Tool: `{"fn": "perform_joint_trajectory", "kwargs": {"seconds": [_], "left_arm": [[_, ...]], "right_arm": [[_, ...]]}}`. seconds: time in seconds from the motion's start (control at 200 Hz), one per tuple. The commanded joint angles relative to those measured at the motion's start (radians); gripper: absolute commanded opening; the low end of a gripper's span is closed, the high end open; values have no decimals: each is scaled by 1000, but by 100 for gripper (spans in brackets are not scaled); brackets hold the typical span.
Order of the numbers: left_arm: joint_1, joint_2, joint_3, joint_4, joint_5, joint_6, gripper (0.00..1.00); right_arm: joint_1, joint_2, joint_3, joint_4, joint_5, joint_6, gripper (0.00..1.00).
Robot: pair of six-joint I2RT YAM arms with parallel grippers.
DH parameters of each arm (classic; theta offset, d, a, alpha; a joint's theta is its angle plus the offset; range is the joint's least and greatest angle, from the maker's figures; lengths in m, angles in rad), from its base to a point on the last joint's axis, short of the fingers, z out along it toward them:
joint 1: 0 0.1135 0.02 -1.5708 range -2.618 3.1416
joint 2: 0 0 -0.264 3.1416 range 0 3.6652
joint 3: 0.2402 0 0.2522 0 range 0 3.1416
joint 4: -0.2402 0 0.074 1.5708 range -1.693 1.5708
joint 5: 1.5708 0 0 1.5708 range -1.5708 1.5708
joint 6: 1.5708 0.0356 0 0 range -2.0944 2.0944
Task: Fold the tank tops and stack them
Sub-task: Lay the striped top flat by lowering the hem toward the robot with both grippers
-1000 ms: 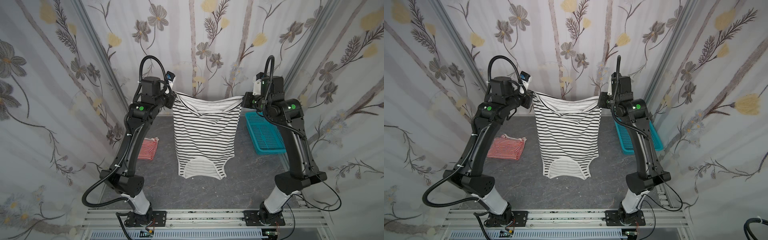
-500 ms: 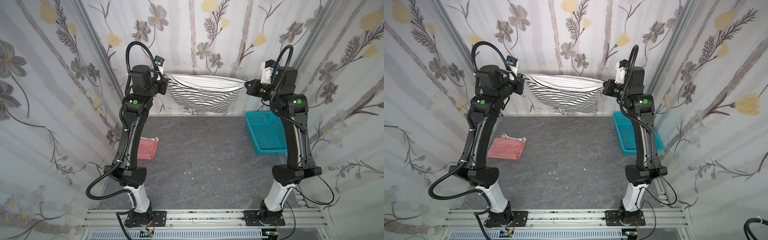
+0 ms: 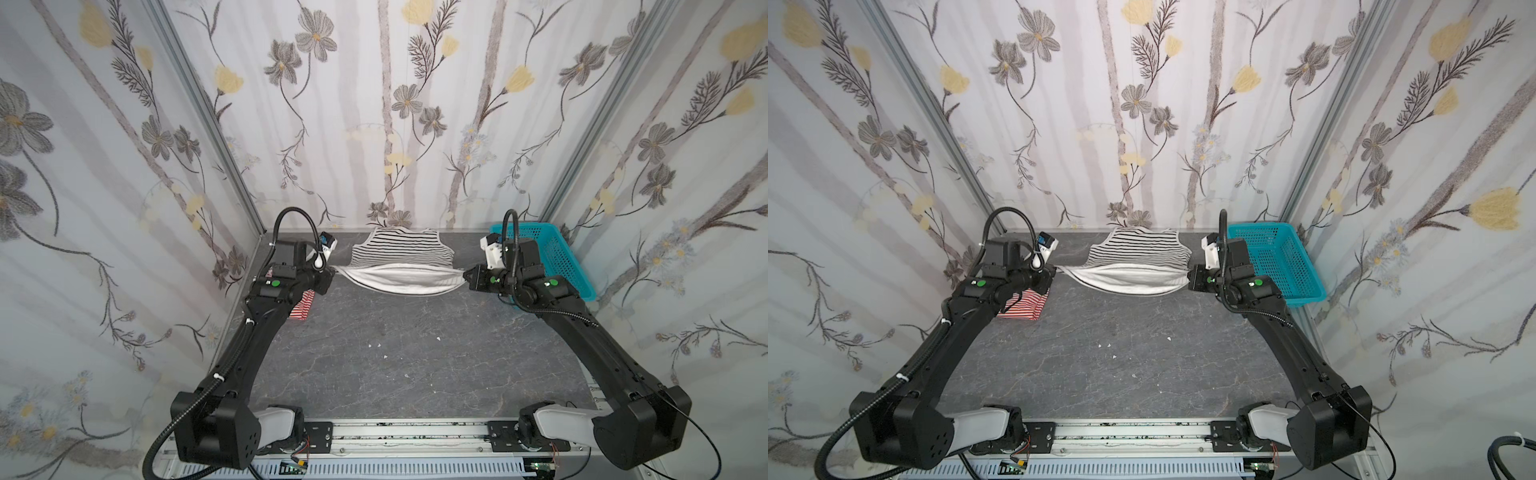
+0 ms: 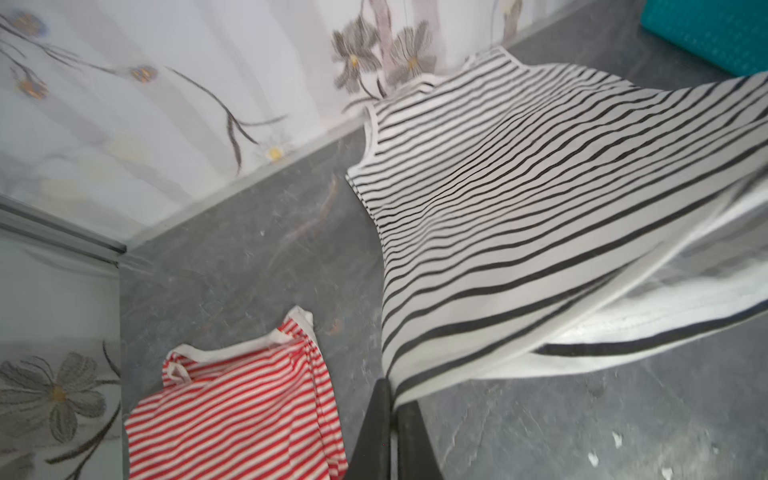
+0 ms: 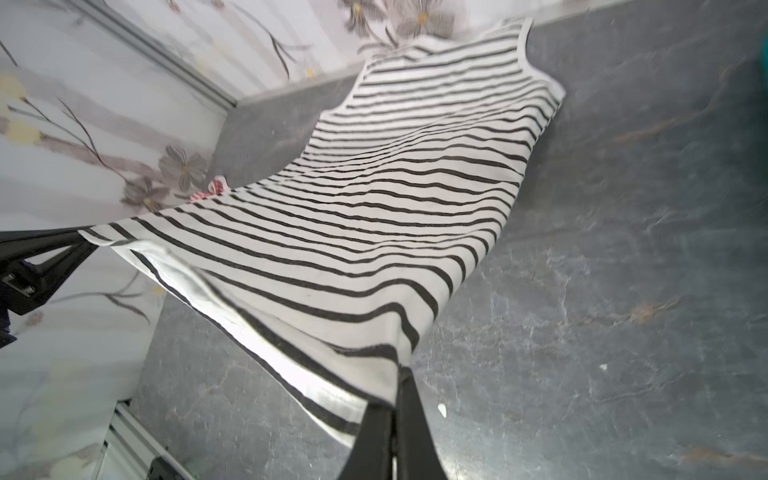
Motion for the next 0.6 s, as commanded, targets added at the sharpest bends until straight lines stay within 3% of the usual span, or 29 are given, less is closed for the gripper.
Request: {"fn": "perform_joint_trajectory", "kwargs": {"seconds": [0.0,0.205,0.595], "left_arm": [[1,-99,-154,28,39,87,0],[1,-209,-376,-49,19,169,0],[1,-250,-492,-264,14,349,0]], "right_arm": [[57,-39,-139,106,28,42,0],[155,-103,-378,165,45,120,0],[314,-259,-621,141,121,266,0]]}}
